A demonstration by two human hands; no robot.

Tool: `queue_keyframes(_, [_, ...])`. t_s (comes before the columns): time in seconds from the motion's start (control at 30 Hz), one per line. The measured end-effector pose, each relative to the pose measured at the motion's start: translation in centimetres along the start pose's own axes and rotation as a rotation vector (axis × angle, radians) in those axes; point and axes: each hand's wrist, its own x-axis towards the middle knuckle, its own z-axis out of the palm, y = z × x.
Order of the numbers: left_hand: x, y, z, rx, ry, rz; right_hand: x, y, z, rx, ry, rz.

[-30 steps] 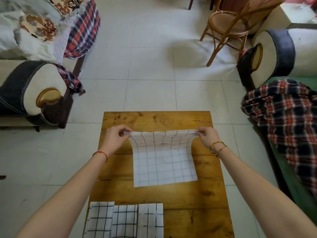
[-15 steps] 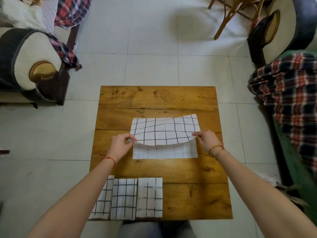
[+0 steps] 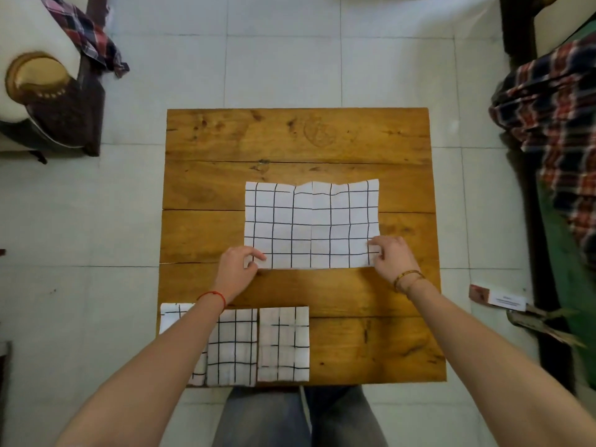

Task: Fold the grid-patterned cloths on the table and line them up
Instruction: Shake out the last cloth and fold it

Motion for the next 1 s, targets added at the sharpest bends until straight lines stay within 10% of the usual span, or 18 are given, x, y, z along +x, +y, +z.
queue_keyframes(0.33, [6.2, 0.9, -2.2, -0.172, 0.277, -0.103, 6.0, -1.8, -3.3, 0.406, 0.342, 0.302])
queue_keyframes(1.0, [15.4, 0.7, -1.9, -0.406, 0.313, -0.382, 12.7, -3.1, -1.8, 0.76, 0.396, 0.541])
